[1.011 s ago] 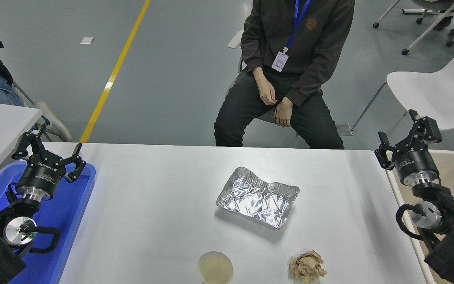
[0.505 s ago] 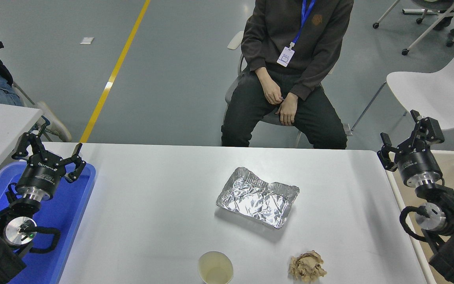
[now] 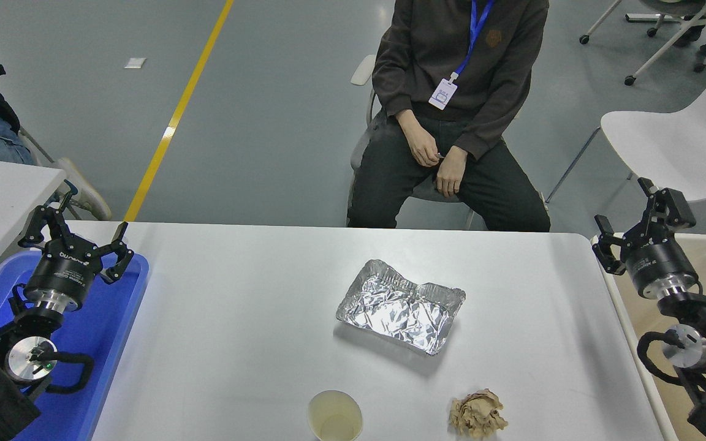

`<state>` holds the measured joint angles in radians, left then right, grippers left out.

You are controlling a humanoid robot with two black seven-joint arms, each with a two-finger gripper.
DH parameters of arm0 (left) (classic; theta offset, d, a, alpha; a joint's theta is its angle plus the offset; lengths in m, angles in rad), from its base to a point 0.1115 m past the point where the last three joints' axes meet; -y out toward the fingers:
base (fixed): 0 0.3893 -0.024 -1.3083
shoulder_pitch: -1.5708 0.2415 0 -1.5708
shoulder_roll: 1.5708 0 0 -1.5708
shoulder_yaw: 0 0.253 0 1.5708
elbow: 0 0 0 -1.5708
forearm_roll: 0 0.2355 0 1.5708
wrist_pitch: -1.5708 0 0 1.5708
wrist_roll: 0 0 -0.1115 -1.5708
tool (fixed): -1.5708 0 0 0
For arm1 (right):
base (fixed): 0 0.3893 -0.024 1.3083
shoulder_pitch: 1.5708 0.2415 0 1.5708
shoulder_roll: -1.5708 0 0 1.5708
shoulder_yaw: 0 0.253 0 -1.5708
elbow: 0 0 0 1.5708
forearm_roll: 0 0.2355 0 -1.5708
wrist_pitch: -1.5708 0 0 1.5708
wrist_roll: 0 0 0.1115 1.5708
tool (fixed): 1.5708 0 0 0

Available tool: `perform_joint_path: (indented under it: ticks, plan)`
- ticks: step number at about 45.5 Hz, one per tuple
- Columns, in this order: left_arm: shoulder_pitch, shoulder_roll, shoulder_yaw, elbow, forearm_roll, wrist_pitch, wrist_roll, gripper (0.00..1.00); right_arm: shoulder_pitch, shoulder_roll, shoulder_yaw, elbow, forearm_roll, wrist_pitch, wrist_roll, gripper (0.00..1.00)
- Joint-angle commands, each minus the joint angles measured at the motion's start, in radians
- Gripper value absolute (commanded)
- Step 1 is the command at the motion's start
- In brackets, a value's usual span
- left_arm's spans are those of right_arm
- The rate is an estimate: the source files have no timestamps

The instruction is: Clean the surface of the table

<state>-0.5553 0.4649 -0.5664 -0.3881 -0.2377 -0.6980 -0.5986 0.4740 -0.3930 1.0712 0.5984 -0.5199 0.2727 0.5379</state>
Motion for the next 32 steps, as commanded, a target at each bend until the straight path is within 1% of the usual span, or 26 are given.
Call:
perform_joint_path:
  ticks: [1, 6, 9, 12, 17, 22, 28, 32]
  plan:
    - [-0.002, 0.000, -0.001, 0.000, 0.000, 0.000, 0.000, 1.00, -0.018, -0.029, -0.063, 0.007, 0.020, 0.005, 0.039, 1.00]
    - [-0.002, 0.000, -0.001, 0.000, 0.000, -0.002, 0.000, 1.00, -0.017, 0.002, -0.048, 0.017, 0.099, 0.010, 0.040, 1.00]
    - [-0.002, 0.000, -0.001, 0.000, 0.000, -0.002, 0.000, 1.00, -0.020, -0.004, -0.060, 0.021, 0.153, 0.014, 0.040, 1.00]
    - [-0.002, -0.002, -0.001, 0.000, 0.001, -0.002, 0.000, 1.00, -0.025, -0.033, -0.082, 0.060, 0.152, 0.039, 0.033, 1.00]
    - [-0.002, -0.002, -0.001, 0.000, 0.000, -0.002, 0.000, 1.00, -0.017, -0.092, -0.160, 0.124, 0.138, 0.040, -0.004, 0.99]
    - [-0.002, -0.002, -0.001, 0.000, 0.000, -0.002, 0.000, 1.00, -0.008, -0.185, -0.217, 0.247, 0.097, 0.020, -0.113, 0.97]
    - [-0.002, -0.002, -0.001, 0.000, 0.000, -0.002, 0.000, 1.00, -0.006, -0.286, -0.217, 0.376, 0.057, 0.010, -0.291, 0.97]
    - [-0.002, -0.002, -0.001, 0.000, 0.000, -0.002, 0.000, 1.00, -0.006, -0.355, -0.205, 0.448, 0.000, 0.011, -0.354, 0.98]
